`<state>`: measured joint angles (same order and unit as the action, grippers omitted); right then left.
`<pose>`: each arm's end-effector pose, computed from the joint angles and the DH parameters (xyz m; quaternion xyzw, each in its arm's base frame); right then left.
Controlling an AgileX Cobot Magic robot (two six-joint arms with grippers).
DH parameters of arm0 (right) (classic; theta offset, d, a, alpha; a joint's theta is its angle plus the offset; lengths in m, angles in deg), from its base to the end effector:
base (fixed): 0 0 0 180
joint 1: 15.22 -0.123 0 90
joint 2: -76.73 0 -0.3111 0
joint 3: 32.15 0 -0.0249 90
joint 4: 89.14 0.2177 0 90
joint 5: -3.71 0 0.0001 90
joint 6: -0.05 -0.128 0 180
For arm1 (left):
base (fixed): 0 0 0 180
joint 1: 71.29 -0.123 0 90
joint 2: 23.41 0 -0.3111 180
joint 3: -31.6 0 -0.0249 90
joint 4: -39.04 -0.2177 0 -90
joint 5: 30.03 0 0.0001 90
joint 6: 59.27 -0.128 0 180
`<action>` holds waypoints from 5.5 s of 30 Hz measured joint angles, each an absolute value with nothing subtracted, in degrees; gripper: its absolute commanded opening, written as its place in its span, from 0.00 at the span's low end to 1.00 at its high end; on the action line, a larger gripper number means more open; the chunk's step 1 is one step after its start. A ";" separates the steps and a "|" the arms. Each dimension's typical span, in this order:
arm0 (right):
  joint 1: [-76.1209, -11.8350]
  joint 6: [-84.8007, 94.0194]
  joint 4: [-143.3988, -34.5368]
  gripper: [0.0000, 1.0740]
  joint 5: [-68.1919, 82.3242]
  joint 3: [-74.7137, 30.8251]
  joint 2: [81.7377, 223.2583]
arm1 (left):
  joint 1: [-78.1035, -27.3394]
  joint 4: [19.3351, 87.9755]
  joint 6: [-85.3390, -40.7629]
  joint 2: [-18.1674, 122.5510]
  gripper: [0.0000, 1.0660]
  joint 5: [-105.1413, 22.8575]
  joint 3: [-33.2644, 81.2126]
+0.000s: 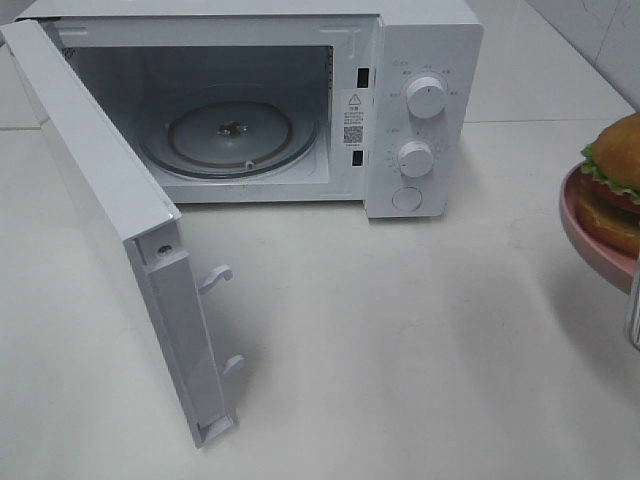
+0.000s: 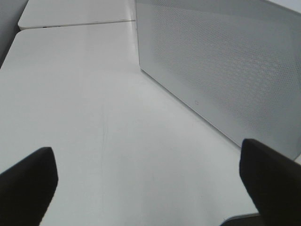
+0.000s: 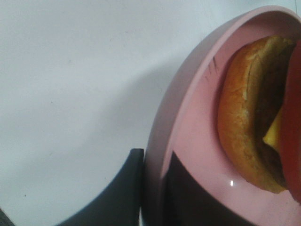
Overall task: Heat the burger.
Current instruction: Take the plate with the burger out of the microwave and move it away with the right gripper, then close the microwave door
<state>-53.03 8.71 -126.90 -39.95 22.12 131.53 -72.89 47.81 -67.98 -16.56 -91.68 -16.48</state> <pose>0.1115 0.0180 0.2333 -0.5234 0.7760 -0.2074 0.2844 -0.0308 -0.0181 0.2493 0.0571 0.8463 -0.0289 0.5288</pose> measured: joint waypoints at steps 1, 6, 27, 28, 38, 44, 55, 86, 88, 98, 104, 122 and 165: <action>-53.03 5.96 -128.16 0.03 -41.21 22.12 131.53 | -72.89 47.81 -67.98 -16.56 0.92 -91.68 -16.48; -53.03 -0.98 -131.02 0.03 -44.13 22.12 131.47 | -72.89 47.81 -67.98 -16.56 0.92 -91.68 -16.48; -53.03 -38.91 -135.26 0.04 -49.06 19.77 151.58 | -72.89 47.81 -67.98 -16.56 0.92 -91.68 -16.48; -53.03 -42.52 -135.78 0.04 -48.88 18.39 154.16 | -72.89 47.81 -67.98 -16.56 0.92 -91.68 -16.48; -53.03 -53.86 -138.07 0.05 -47.91 16.10 166.59 | -72.89 47.81 -67.98 -16.56 0.92 -91.68 -16.48; -53.03 -63.14 -143.11 0.05 -46.02 15.99 173.81 | -72.89 47.81 -67.98 -16.56 0.92 -91.68 -16.48; -51.83 -76.21 -151.59 0.08 -40.06 15.87 183.95 | -72.89 47.81 -67.98 -16.56 0.92 -91.68 -16.48; -49.71 -62.86 -140.88 0.52 -35.25 15.24 165.22 | -72.89 47.81 -67.98 -16.56 0.92 -91.68 -16.48; -49.71 -58.73 -137.84 0.54 -33.07 15.24 162.12 | -72.89 47.81 -67.98 -16.56 0.92 -91.68 -16.48; -49.71 -38.45 -122.54 0.73 -27.51 15.24 150.55 | -72.89 47.81 -67.98 -16.56 0.92 -91.68 -16.48; -49.71 -23.72 -110.51 0.74 -29.69 14.95 144.88 | -72.89 47.81 -67.98 -16.56 0.92 -91.68 -16.48; -49.71 -8.25 -101.57 0.71 -53.35 4.98 138.17 | -72.89 47.81 -67.98 -16.56 0.92 -91.68 -16.48; -24.33 -1.15 -95.10 0.71 -61.72 8.59 89.42 | -72.89 47.81 -67.98 -16.56 0.92 -91.68 -16.48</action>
